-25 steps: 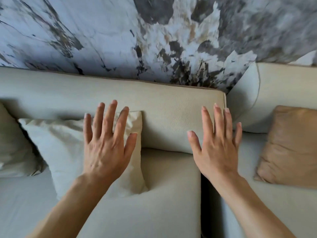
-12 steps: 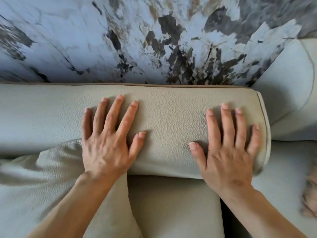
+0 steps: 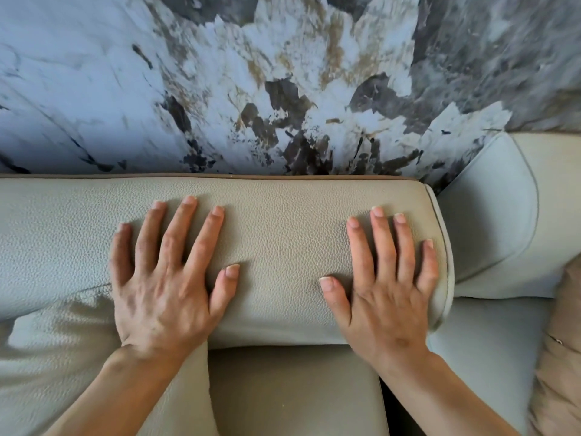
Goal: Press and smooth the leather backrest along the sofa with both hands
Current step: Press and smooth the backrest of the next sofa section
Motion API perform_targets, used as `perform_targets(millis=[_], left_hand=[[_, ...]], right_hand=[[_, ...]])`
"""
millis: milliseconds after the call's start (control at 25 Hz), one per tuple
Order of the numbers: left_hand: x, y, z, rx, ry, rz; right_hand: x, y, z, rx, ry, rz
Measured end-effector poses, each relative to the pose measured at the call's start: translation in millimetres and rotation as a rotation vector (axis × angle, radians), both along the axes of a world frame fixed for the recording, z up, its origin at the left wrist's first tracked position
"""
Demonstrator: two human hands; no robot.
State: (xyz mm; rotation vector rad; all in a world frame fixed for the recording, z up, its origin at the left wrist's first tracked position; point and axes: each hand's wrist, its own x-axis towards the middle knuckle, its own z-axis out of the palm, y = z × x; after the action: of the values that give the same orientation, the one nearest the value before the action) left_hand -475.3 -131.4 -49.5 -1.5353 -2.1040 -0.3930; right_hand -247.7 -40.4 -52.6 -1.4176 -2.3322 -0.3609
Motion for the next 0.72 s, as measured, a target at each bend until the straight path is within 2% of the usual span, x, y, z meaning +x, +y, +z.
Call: perform_targets(millis=[720], left_hand=[[-27.0, 74.9, -4.4, 0.029, -0.050, 0.082]], right_hand=[[-37.6, 92.7, -8.7, 0.071, 0.026, 0.069]])
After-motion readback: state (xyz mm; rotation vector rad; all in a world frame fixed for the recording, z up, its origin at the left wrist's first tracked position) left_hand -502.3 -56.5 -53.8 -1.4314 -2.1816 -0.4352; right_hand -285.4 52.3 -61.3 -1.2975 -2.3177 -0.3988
